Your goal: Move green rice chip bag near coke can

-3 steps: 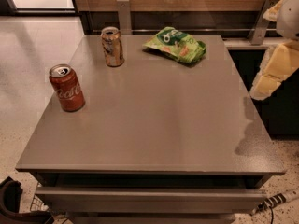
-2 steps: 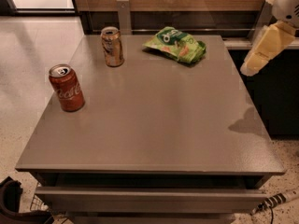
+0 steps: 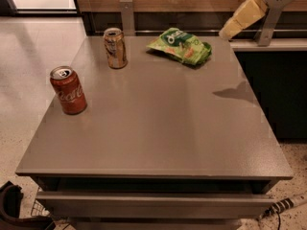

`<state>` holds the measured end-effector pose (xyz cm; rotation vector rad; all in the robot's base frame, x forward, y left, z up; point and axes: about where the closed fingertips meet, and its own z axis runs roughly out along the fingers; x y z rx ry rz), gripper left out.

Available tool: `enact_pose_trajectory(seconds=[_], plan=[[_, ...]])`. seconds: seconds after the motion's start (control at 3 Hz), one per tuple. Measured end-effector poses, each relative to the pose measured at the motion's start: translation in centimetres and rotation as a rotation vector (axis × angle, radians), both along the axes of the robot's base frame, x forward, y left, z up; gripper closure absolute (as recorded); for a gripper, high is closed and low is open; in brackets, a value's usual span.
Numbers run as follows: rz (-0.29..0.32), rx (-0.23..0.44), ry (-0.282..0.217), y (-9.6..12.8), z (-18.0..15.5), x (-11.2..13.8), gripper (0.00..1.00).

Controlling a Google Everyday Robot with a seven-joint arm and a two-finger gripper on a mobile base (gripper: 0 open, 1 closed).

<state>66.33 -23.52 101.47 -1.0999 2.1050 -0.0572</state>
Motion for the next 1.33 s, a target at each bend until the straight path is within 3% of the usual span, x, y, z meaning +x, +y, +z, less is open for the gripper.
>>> enact_pose_trajectory(seconds=[0.67,1.0,1.33], plan=[[0.020,0.185,0.026,4.1,-2.7,6.8,0.00],[0.020,0.185,0.026,4.1,-2.7,6.8,0.00],[0.003,0.214,0.039,3.8,-4.4,8.5,0.00]])
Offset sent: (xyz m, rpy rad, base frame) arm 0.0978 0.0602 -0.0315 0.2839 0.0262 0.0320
